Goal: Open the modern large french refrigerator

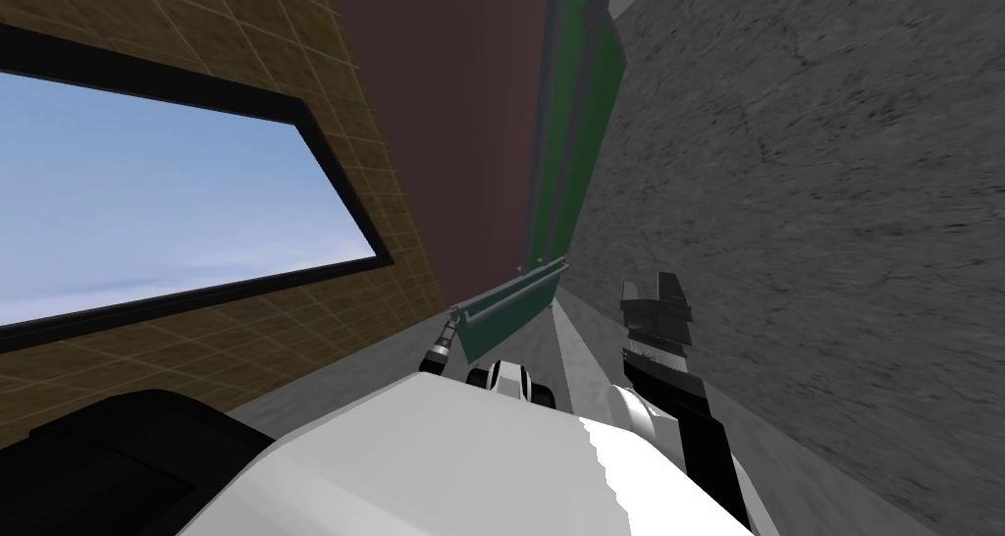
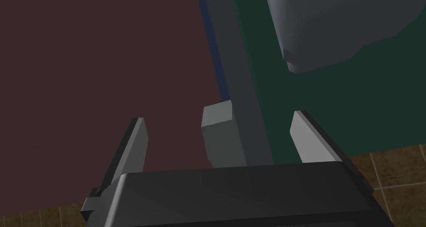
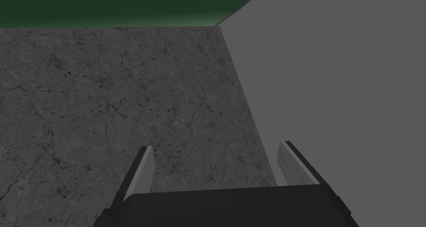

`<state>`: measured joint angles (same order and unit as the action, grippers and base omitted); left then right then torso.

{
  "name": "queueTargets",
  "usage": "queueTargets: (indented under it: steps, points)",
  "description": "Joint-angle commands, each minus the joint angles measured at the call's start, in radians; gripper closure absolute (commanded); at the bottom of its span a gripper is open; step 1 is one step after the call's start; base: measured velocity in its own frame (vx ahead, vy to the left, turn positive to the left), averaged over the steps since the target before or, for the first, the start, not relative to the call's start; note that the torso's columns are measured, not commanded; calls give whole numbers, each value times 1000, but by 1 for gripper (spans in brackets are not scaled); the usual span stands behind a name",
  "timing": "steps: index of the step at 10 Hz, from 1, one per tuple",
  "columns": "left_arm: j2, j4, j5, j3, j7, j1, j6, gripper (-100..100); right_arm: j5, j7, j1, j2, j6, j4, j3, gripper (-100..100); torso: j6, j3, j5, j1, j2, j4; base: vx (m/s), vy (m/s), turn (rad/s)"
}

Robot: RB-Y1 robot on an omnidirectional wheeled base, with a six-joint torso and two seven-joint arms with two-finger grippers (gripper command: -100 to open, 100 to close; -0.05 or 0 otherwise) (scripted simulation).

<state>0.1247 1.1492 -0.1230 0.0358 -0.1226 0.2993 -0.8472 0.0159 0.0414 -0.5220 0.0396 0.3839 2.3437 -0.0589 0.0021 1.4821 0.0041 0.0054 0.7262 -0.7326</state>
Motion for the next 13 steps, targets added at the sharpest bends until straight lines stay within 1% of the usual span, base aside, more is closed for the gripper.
queueTargets:
  steps: [1, 4, 5, 6, 7, 8, 9, 10, 11, 12, 13]
  points:
    - [-27, -83, -5, -1, -8, -8, -13, -100, 0, 0, 0, 0, 0, 0, 0, 0, -2, -3, -2, -3, 6, -3, 50, -11, 7]
    - [-63, -169, -8, 1, -14, -19, -37, -100, 0, 0, 0, 0, 0, 0, 0, 0, -2, -8, -4, -7, 14, -6, 38, -15, 7]
    - [-87, -210, -9, 2, -16, -25, -48, -100, 0, 0, 0, 0, 0, 0, 0, 0, -2, -7, -4, -6, 14, -6, 25, -21, 6]
    - [-109, -237, -10, 3, -18, -28, -56, -100, 0, 0, 0, 0, 0, 0, 0, 0, -2, -7, -4, -6, 13, -6, 28, -21, 7]
    - [-120, -249, -11, 3, -19, -30, -59, -100, 0, 0, 0, 0, 0, 0, 0, 0, -2, -6, -4, -5, 12, -5, 24, -13, 2]
    - [-107, -243, -9, 5, -15, -33, -58, -100, 0, 0, 0, 0, 0, 0, 0, 0, -2, -6, -4, -5, 12, -5, 9, -6, 1]
    - [-105, -224, -8, 7, -11, -46, -25, -100, 0, 0, 0, 0, 0, 0, 0, 0, -2, -6, -4, -5, 12, -6, 45, -10, -8]
    - [-104, -220, -7, 7, -11, -50, -18, -100, 0, 0, 0, 0, 0, 0, 0, 0, -2, -5, -4, -5, 10, -5, 67, -2, -10]
    - [-106, -230, -7, 7, -13, -49, -30, -100, 0, 0, 0, 0, 0, 0, 0, 0, -2, -5, -4, -5, 10, -5, 29, 2, -2]
    - [-109, -241, -10, 4, -15, -32, -56, 100, 0, 0, 0, 0, 0, 0, 0, 0, -2, -6, -4, -5, 12, -5, -32, -2, 4]
    - [-107, -232, -8, 5, -13, -47, -45, 100, 0, 0, 0, 0, 0, 0, 0, 0, -3, -9, -2, -4, 15, -3, -20, -7, -11]
